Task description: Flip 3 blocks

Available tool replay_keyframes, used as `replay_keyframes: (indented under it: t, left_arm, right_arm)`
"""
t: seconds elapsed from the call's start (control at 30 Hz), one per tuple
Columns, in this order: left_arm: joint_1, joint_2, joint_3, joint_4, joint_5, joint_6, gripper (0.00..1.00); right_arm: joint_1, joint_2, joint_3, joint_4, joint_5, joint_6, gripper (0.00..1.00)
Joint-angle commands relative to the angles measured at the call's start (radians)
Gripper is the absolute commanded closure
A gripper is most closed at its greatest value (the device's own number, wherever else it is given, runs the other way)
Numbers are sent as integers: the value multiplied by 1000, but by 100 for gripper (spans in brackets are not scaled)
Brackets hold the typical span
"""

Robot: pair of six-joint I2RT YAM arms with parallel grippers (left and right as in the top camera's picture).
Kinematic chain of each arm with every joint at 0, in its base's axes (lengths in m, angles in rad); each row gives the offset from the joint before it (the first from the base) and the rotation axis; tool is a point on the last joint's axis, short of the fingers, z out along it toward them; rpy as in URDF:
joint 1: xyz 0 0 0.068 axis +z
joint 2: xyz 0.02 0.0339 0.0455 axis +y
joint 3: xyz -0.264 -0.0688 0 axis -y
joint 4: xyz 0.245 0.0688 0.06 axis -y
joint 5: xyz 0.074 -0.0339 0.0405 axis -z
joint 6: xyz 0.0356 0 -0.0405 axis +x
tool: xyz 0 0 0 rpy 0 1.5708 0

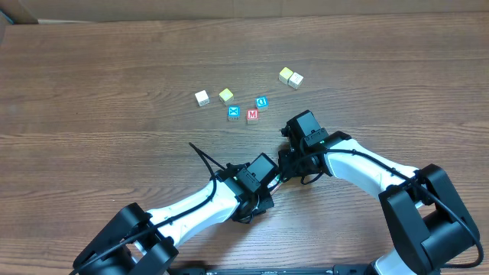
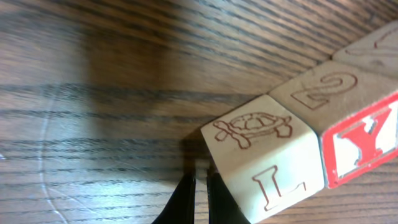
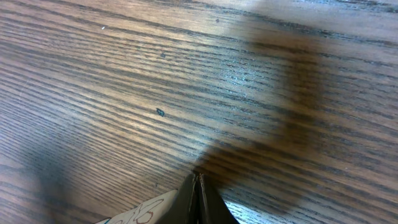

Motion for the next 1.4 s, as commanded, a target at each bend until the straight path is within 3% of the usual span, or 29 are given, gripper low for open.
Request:
replay_keyframes:
  t: [0.0, 1.37]
  left_arm:
    - [-12, 19, -7, 4, -17, -2, 96]
    - [-14, 19, -7, 23, -3, -3, 96]
  right_arm:
    - [5, 33, -16, 3, 17, -11, 96]
    - [36, 33, -16, 28, -1, 49, 96]
